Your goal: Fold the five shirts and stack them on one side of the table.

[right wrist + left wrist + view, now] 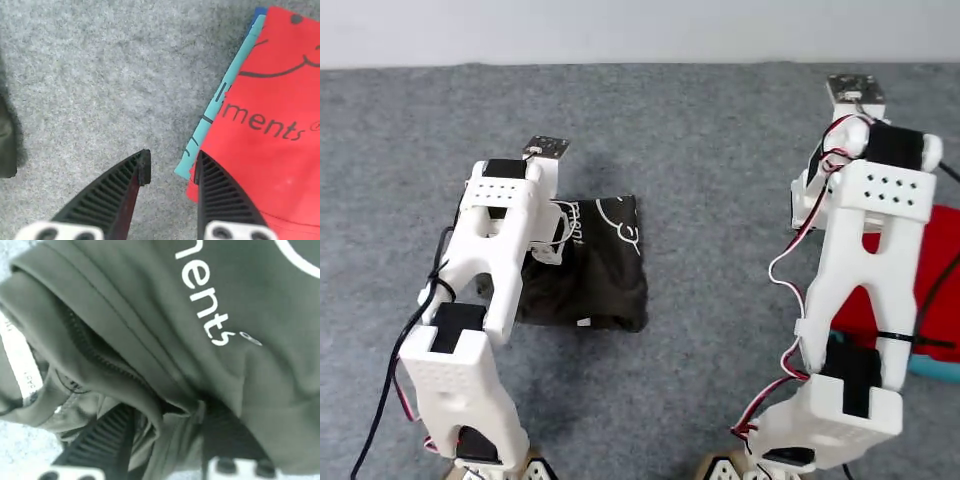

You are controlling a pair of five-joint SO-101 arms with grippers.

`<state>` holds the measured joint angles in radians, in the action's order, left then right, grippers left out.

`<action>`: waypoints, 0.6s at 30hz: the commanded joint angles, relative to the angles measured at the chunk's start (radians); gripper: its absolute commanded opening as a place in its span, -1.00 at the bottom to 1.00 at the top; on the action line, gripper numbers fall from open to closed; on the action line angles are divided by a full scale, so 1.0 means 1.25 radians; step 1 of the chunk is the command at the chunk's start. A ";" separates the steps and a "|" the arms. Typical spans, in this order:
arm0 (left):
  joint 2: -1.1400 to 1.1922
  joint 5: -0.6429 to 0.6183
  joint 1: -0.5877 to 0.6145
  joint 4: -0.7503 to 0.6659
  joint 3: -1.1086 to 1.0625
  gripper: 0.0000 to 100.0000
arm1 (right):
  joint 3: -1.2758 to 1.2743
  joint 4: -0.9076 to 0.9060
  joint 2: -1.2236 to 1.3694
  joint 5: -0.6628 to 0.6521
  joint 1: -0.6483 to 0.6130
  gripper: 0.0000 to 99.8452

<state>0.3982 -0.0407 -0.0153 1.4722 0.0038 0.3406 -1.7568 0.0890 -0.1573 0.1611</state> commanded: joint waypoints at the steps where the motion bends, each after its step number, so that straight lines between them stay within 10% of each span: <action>1: -0.004 -0.010 0.001 -0.015 0.029 -0.76 | 0.004 -0.030 -0.046 -0.007 0.008 -0.70; 18: -0.007 -0.011 0.002 -0.010 0.050 -0.99 | 0.004 -0.030 -0.048 -0.007 0.009 -0.70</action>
<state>0.4058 -0.0422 -0.0153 1.4645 0.0222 0.3406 -1.7568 0.0890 -0.1573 0.1611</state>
